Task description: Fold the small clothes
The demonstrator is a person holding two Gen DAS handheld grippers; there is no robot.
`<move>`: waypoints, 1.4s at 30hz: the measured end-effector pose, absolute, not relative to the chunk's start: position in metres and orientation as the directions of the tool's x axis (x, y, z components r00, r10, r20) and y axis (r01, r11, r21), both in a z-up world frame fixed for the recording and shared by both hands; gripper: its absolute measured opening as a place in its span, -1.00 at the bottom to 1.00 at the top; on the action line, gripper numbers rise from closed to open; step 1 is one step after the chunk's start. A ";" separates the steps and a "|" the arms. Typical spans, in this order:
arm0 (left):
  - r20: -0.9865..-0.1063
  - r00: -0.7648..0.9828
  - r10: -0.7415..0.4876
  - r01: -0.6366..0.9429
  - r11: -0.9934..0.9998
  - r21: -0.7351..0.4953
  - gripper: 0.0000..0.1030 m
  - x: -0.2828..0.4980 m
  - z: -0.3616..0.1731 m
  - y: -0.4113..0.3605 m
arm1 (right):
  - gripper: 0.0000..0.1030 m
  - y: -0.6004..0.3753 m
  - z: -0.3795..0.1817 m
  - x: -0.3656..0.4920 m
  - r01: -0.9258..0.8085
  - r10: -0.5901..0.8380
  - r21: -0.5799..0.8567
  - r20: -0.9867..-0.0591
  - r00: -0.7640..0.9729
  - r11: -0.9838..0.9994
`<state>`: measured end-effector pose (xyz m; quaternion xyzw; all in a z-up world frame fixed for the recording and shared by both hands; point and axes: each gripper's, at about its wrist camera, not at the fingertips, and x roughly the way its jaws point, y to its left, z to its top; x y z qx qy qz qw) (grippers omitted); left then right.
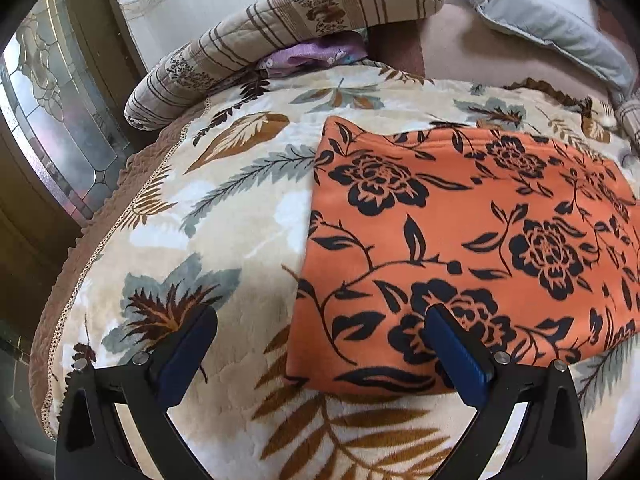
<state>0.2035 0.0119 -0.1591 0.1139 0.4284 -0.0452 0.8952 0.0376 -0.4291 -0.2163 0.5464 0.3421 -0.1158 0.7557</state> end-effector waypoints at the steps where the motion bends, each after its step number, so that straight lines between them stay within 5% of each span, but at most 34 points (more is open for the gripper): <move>1: -0.776 0.630 0.016 0.175 0.971 0.161 1.00 0.204 -0.158 0.013 | 0.27 -0.431 -0.217 0.040 0.546 0.197 0.749 -0.640 0.743 0.374; 12: -0.767 0.642 0.009 0.160 0.976 0.145 1.00 0.209 -0.156 0.014 | 0.44 -0.432 -0.216 0.066 0.502 0.160 0.764 -0.599 0.784 0.405; 14: -0.765 0.643 0.006 0.158 0.977 0.141 1.00 0.209 -0.155 0.015 | 0.34 -0.433 -0.217 0.066 0.499 0.160 0.769 -0.594 0.788 0.400; 16: -0.764 0.645 0.007 0.158 0.977 0.143 1.00 0.208 -0.155 0.015 | -0.24 -0.435 -0.220 0.065 0.517 0.153 0.759 -0.609 0.778 0.395; 18: -0.762 0.647 0.010 0.157 0.977 0.146 1.00 0.208 -0.155 0.015 | -0.40 -0.439 -0.226 0.063 0.530 0.157 0.767 -0.611 0.776 0.362; 32: -0.773 0.634 0.015 0.157 0.977 0.147 1.00 0.212 -0.160 0.015 | -0.34 -0.430 -0.220 0.073 0.534 0.139 0.710 -0.651 0.746 0.458; 36: -0.784 0.621 0.013 0.155 0.978 0.139 1.00 0.214 -0.162 0.018 | -0.57 -0.417 -0.201 0.078 0.514 0.103 0.655 -0.667 0.738 0.554; 42: -0.844 0.536 -0.025 0.145 0.987 0.064 1.00 0.235 -0.166 0.034 | -0.60 -0.372 -0.137 0.087 0.404 0.080 0.619 -0.605 0.793 0.673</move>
